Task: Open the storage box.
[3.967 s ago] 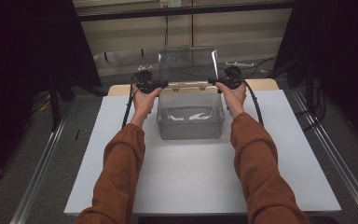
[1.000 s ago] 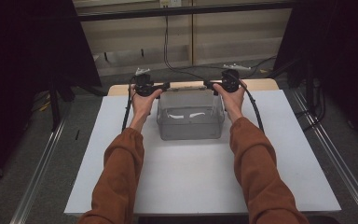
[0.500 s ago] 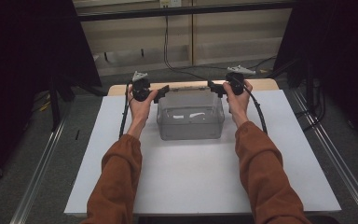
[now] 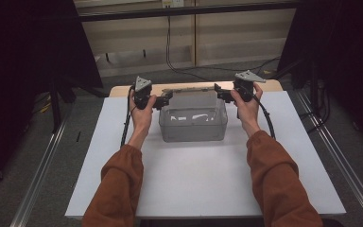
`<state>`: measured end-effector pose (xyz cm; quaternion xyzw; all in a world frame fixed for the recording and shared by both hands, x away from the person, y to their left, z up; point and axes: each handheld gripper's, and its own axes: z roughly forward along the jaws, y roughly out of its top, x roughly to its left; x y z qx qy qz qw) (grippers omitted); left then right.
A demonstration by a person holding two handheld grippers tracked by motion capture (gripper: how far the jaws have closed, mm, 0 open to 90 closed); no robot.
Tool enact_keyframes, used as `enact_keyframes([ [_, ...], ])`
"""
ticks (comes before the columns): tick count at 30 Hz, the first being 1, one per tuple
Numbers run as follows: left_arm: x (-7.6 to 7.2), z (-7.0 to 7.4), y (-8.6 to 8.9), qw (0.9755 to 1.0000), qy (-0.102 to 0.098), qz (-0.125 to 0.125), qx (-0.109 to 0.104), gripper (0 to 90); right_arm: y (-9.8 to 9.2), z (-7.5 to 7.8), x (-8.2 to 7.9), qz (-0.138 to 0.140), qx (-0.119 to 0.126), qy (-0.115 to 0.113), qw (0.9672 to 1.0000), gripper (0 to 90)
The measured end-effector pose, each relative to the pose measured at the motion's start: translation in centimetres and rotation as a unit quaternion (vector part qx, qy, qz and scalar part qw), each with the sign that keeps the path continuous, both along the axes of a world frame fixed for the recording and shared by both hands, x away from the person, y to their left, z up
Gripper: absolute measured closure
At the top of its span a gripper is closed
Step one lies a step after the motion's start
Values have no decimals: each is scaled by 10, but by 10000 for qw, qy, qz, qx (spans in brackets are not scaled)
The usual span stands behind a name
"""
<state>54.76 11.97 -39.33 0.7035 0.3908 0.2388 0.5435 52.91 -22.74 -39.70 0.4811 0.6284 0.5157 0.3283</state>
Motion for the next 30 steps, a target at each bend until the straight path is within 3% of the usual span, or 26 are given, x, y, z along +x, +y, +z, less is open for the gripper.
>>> enact_keyframes([
  [12, -25, 6, 9, 9997, -225, -36, -35, 27, 2, 5, -25, 85, -83, -233, 9997, 5],
  [23, -46, 6, 23, 9990, -340, 7, -285, 20, 3, 6, -45, 57, -200, -434, 9988, 4],
  [25, -50, 7, 25, 9989, -405, 10, -240, 21, 4, 6, -50, 44, -281, -532, 9982, 4],
  [30, -60, 6, 28, 9982, -545, 40, -238, 21, 3, 5, -59, 93, -287, -508, 9983, 3],
])
